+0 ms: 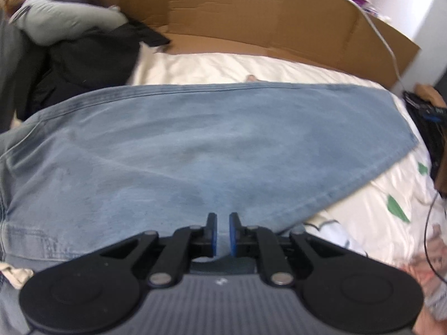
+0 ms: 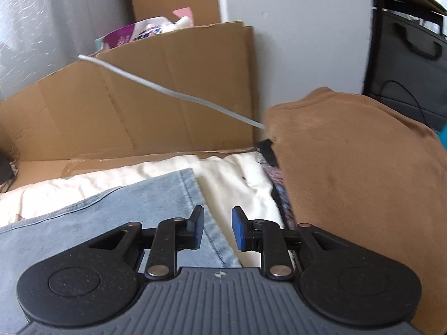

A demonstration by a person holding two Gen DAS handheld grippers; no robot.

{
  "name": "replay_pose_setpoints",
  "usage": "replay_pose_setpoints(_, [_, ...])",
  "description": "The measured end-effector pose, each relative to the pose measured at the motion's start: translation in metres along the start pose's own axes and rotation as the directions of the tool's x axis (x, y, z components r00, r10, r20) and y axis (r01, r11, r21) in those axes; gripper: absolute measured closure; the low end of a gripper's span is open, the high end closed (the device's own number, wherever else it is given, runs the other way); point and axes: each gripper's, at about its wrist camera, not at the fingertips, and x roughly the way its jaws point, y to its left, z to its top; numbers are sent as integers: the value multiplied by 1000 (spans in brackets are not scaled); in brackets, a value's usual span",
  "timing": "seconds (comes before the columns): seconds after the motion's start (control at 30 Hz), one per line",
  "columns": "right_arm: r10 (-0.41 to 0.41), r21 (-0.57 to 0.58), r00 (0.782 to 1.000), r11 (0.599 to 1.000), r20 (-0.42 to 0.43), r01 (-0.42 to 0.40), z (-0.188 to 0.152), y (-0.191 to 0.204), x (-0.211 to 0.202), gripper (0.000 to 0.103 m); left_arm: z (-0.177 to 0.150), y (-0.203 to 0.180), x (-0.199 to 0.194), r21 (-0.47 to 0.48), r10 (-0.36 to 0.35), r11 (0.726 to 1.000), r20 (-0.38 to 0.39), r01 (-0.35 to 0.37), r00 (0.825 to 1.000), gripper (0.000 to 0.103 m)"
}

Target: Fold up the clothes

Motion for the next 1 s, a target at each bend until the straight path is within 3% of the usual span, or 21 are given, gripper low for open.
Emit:
replay_pose_setpoints(0.23, [60,-87,998,994,-7,-60,24,20,40,73,5,2,8,-63,10,998,18,-9,1000,94])
replay_pose_setpoints(0.37, [44,-89,999,995,-21,-45,44,29,73,68,9,0,12,-85,14,996,20,-12,1000,94])
replay_pose_setpoints(0.43, [11,-53,998,999,-58,-14,54,29,92,66,11,-1,12,-91,12,996,22,-10,1000,94])
replay_pose_setpoints(0.57, [26,38,989,999,-143,-20,67,26,114,61,13,-4,10,-91,17,996,26,-15,1000,93])
replay_pose_setpoints(0.7, [59,89,980,995,-192,-42,69,25,127,49,14,-6,7,-96,24,995,25,-21,999,93])
replay_pose_setpoints(0.93, [67,58,962,997,-266,-53,55,27,137,49,11,-12,10,-97,24,995,17,-22,1000,93])
replay_pose_setpoints(1.0, [77,42,957,997,-281,-68,50,29,133,60,8,-13,10,-97,32,995,21,-30,999,93])
